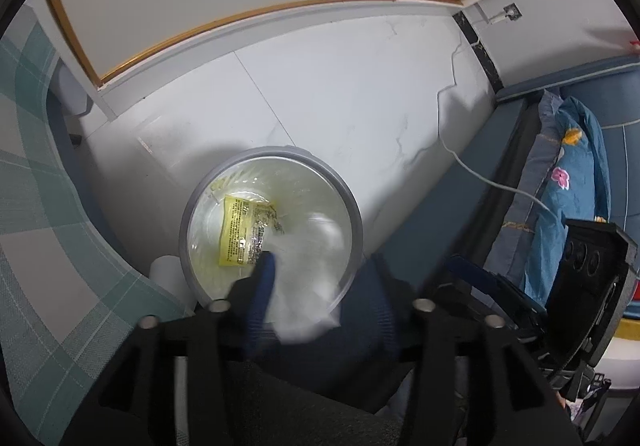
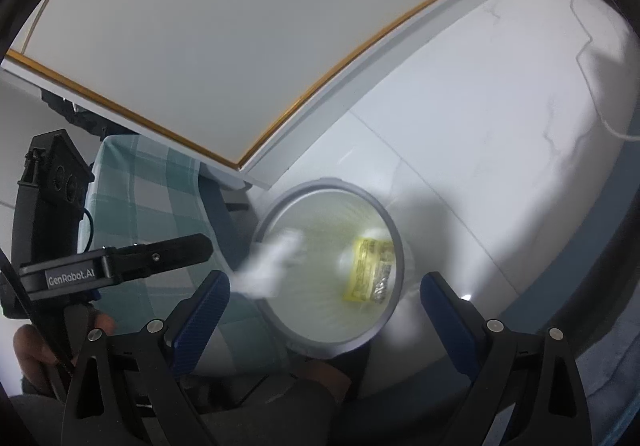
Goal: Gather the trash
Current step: 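Open the left gripper over the wastebasket to drop the white tissue, then move both tools back over the trash pile on the table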
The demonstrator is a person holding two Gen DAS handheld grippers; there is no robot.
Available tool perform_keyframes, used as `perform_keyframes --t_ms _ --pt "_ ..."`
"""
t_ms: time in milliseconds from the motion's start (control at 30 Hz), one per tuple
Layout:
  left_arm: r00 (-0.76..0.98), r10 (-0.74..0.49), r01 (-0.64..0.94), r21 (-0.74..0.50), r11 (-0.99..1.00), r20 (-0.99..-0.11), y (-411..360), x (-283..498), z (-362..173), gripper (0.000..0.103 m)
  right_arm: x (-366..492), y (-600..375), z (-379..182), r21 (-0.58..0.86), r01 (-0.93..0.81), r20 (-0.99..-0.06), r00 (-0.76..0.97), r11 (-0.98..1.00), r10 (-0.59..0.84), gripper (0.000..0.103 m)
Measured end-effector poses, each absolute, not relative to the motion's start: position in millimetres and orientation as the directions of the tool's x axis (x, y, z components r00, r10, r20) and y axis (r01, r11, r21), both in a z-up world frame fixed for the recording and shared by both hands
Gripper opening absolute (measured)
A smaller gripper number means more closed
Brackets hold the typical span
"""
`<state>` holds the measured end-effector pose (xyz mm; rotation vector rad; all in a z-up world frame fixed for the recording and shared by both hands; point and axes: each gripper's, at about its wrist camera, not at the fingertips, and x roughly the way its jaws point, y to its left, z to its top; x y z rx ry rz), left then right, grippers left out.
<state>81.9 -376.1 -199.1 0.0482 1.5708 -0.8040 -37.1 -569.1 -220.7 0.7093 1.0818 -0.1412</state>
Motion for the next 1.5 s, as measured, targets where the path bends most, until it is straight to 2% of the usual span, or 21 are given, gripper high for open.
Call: perform_keyframes --t_ms 67,133,233,433,700,1067,1267,1500 --pt "-0.17 -0.417 0.467 -0.446 0.763 -0.893 -371.7 83.0 -196.3 0.062 -37.4 -568.0 -216.0 0.452 0.436 -0.844 0.491 0.778 0.216 0.097" --pt "-0.151 -0.423 0.464 -0.442 0.768 -0.893 -368.7 83.3 -192.6 0.064 -38.8 -568.1 -212.5 0.461 0.434 -0.838 0.5 0.774 0.22 0.097" --pt "-0.107 -0.422 0.471 -0.419 0.776 -0.9 -362.7 81.8 -185.9 0.064 -40.4 -568.7 -208.3 0.467 0.432 -0.833 0.509 0.772 0.219 0.097" --pt "0.088 -0.377 0.54 -0.274 0.796 -0.922 -351.2 69.8 -158.0 0.064 -43.0 -562.8 -190.4 0.441 0.418 -0.828 0.532 0.794 0.179 0.097" --pt "0.255 -0.389 0.51 -0.219 0.832 -0.885 -323.1 63.1 -119.2 0.064 -48.4 -550.3 -150.9 0.428 0.378 -0.79 0.597 0.821 0.136 0.097" --pt "0.422 -0.412 0.456 -0.204 0.866 -0.808 -273.3 48.4 -62.3 0.064 -51.9 -512.5 -74.4 0.376 0.263 -0.711 0.697 0.888 0.095 0.097" --pt "0.523 -0.414 0.398 -0.216 0.892 -0.745 -231.5 40.9 -30.2 0.064 -51.0 -483.2 -26.3 0.438 0.135 -0.626 0.756 0.889 0.193 0.097" --pt "0.631 -0.386 0.34 -0.208 0.917 -0.672 -179.1 32.9 1.0 0.064 -48.7 -425.1 13.7 0.43 -0.005 -0.546 0.795 0.903 0.265 0.097"
